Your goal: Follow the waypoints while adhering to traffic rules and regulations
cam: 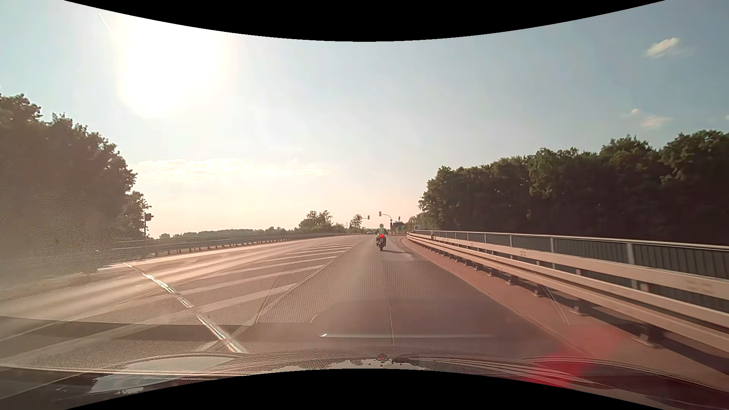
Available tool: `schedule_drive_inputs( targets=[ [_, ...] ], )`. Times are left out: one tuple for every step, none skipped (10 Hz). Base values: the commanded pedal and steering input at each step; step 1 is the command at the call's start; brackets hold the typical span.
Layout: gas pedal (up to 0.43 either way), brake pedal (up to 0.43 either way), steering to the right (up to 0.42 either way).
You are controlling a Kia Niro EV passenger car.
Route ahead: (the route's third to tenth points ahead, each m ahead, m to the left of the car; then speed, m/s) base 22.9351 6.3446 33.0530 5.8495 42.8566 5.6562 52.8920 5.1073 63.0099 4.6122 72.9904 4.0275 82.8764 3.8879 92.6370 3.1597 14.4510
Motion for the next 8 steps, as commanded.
schedule_drive_inputs(
  targets=[
    [0.0,0.073,0.001],
    [0.0,0.073,0.001],
    [0.0,0.073,0.001],
    [0.0,0.079,0.002],
    [0.0,0.085,0.002],
    [0.0,0.085,0.002],
    [0.0,0.085,0.002],
    [0.0,0.085,0.002]
  ],
)
